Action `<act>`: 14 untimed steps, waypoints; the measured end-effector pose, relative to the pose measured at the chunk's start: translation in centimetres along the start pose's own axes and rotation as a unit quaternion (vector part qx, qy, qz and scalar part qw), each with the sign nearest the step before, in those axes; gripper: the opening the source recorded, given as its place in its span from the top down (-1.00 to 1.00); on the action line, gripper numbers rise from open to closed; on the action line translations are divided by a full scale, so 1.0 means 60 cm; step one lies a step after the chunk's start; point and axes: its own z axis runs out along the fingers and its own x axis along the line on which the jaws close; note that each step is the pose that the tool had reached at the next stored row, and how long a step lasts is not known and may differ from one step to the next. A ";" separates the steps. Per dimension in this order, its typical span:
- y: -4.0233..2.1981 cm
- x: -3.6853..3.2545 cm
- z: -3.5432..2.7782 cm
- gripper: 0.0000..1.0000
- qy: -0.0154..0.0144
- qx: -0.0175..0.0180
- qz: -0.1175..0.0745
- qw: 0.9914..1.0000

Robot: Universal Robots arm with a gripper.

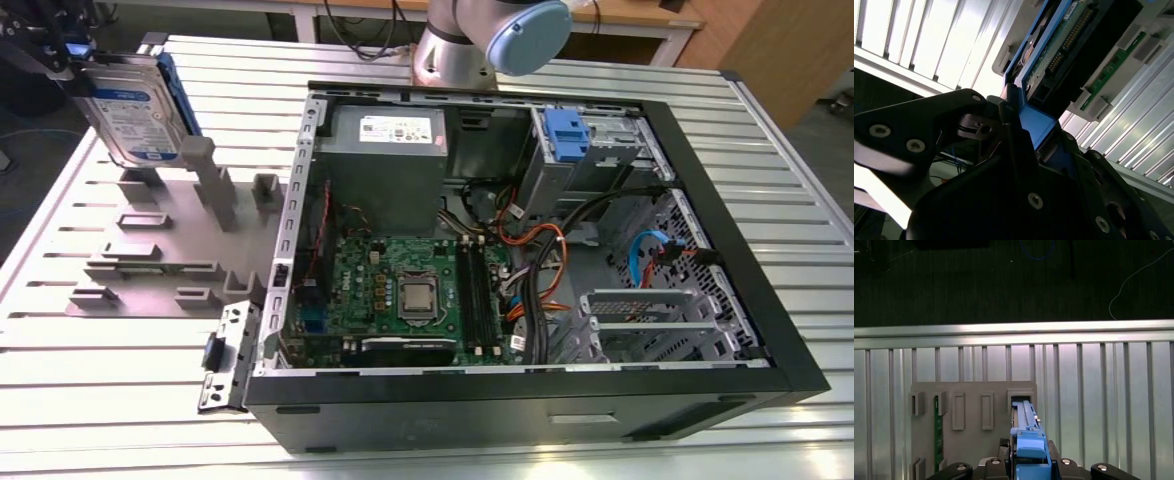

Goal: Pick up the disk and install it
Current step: 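Pick up the disk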

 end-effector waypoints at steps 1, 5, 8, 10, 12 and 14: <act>0.000 0.000 0.000 0.27 0.000 0.000 0.000 1.000; 0.000 0.000 -0.002 0.27 0.000 0.000 0.000 1.000; 0.000 0.000 -0.004 0.27 0.000 0.000 0.000 1.000; 0.000 0.000 -0.005 0.27 0.000 0.000 0.000 1.000; 0.000 0.000 -0.006 0.27 0.000 0.000 0.000 1.000; 0.000 0.000 -0.006 0.27 0.000 0.000 0.000 1.000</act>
